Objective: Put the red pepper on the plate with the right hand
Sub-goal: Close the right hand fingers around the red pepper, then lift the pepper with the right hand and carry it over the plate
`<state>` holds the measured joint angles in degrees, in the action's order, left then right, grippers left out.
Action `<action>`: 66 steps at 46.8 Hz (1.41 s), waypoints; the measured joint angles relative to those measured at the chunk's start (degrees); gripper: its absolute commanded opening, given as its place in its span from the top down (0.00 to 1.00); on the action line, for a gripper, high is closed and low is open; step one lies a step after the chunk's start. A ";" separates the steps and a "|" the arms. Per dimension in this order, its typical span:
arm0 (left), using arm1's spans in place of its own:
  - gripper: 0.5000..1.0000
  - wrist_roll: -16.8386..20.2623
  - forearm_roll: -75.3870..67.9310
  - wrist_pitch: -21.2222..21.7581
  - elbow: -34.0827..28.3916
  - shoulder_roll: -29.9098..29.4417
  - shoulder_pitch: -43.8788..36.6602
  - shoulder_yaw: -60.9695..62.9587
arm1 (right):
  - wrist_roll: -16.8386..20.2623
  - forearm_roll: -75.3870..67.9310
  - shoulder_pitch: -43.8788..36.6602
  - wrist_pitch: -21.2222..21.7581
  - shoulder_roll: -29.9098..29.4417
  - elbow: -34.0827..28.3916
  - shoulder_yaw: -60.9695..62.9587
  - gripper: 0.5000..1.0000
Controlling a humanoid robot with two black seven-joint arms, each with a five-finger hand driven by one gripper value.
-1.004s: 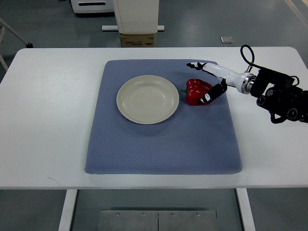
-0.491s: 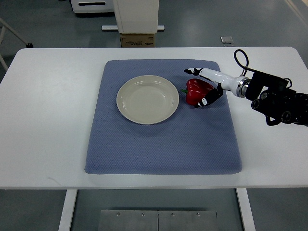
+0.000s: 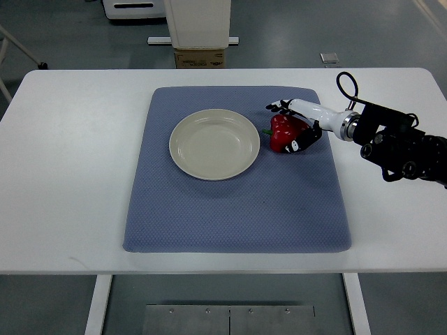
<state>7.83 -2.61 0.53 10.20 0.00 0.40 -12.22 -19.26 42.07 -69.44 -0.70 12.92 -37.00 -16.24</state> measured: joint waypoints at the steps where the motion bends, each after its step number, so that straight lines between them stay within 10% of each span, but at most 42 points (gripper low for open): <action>1: 0.00 0.00 0.00 0.00 0.00 0.00 0.01 0.00 | 0.00 0.09 0.00 0.02 0.00 0.00 -0.12 0.26; 27: 0.00 0.00 -0.02 0.00 0.00 0.00 0.02 0.00 | -0.06 0.51 0.27 0.08 0.05 0.00 -1.80 0.41; 45: 0.00 0.00 -0.02 0.00 0.00 0.00 0.03 0.00 | -0.06 0.43 -0.27 0.09 0.42 0.53 -1.82 1.00; 66: 0.00 0.01 0.00 0.00 0.00 0.00 -0.02 0.00 | 3.05 -0.38 -5.14 0.17 -0.69 0.49 2.72 1.00</action>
<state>7.84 -2.61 0.53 10.19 0.00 0.38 -12.22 -16.21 41.69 -74.58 -0.52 12.23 -36.51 -13.52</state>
